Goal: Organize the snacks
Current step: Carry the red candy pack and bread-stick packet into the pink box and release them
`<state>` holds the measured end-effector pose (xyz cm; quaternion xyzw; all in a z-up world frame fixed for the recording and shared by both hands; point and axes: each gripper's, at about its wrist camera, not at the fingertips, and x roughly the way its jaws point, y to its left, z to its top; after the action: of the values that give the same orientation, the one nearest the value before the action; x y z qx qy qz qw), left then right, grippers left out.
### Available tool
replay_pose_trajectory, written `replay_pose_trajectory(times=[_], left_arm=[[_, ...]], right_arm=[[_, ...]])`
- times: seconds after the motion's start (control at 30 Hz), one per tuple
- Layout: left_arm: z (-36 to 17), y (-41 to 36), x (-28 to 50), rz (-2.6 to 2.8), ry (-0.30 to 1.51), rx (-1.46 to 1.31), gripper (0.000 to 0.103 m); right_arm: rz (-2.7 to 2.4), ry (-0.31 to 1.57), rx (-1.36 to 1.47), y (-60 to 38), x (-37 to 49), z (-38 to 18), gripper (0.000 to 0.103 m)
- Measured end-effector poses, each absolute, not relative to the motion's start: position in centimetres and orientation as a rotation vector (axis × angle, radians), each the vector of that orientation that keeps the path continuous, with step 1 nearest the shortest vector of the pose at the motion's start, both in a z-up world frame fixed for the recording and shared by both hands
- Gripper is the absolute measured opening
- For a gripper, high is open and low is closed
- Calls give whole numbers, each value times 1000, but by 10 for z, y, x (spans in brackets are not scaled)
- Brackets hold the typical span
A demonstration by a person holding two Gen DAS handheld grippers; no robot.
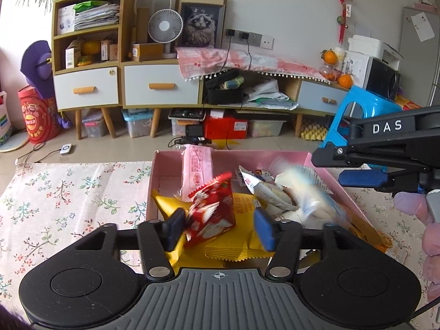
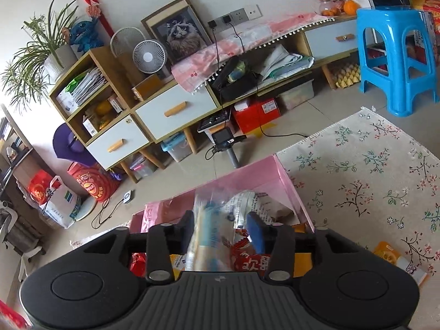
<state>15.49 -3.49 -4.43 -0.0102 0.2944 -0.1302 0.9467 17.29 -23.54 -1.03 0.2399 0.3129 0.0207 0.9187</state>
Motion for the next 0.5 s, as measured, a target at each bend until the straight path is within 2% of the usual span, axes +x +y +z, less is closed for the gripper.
replay_pose_trajectory(times=[0.23,0.5], left_arm=[[-42,-35,151,-272,610,-16,74],[-33,-31,142,-275,616,-33,88]], right_arm=[[46,624,482,-234,169,-2,63],[46,615,484,-236,159,5,78]])
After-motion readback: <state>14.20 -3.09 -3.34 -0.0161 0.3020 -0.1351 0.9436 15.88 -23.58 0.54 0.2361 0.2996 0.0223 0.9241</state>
